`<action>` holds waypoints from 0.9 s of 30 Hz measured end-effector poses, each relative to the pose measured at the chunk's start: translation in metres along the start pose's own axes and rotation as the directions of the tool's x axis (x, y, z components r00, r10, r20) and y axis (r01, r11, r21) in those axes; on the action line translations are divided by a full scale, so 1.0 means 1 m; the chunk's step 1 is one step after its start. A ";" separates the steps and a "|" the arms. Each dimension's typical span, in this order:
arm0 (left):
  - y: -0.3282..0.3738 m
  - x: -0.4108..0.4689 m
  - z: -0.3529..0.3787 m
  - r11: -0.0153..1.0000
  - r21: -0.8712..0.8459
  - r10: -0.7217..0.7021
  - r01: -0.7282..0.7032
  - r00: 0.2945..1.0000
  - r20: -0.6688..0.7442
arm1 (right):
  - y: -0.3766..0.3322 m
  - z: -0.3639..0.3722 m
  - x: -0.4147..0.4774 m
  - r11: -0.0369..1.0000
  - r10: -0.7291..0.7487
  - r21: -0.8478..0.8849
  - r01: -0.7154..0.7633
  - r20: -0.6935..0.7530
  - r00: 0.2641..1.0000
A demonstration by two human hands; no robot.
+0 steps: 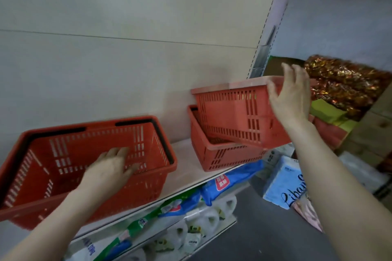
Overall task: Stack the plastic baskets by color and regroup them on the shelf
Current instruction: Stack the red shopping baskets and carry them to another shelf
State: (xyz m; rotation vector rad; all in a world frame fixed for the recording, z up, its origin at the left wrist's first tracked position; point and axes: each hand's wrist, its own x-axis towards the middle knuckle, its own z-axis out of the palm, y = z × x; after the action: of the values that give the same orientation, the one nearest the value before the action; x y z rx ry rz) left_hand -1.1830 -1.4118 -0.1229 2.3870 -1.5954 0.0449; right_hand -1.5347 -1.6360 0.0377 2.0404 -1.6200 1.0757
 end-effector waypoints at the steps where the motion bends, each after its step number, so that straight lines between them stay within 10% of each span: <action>1: 0.022 0.010 -0.002 1.000 -0.020 0.020 -0.020 1.000 0.004 | 0.012 0.004 0.015 1.000 -0.005 -0.008 0.005 0.068 0.998; 7: 0.164 0.087 -0.022 0.874 -0.484 0.040 -0.034 0.999 0.003 | 0.058 0.019 0.047 0.895 -0.204 0.437 0.093 0.214 0.955; 11: 0.242 0.160 -0.029 0.477 -0.837 -0.075 0.267 0.962 0.264 | 0.069 0.034 0.036 0.810 -0.238 0.563 0.163 0.062 0.969; 17: 0.320 0.198 -0.057 -0.026 -0.845 -0.031 0.534 0.844 0.535 | 0.086 0.032 0.035 0.758 -0.246 0.630 0.167 0.039 0.969; 21: 0.337 0.202 -0.055 -0.066 -0.870 -0.080 0.488 0.867 0.492 | 0.105 0.026 0.031 0.784 0.179 0.584 -0.211 0.113 0.977; 25: 0.338 0.189 -0.039 -0.035 -0.945 -0.154 0.326 0.932 0.328 | 0.128 0.035 0.044 0.069 0.456 0.656 -0.751 0.649 0.609; 27: 0.336 0.181 -0.034 -0.024 -0.975 -0.152 0.219 0.963 0.220 | 0.132 0.039 0.045 0.032 0.460 0.648 -0.761 0.666 0.587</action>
State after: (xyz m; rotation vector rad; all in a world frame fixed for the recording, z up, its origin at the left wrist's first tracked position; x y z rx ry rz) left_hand -1.4139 -1.6868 0.0097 1.2528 -0.6533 -0.9351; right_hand -1.6403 -1.7327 0.0185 1.9652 -2.5995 2.6947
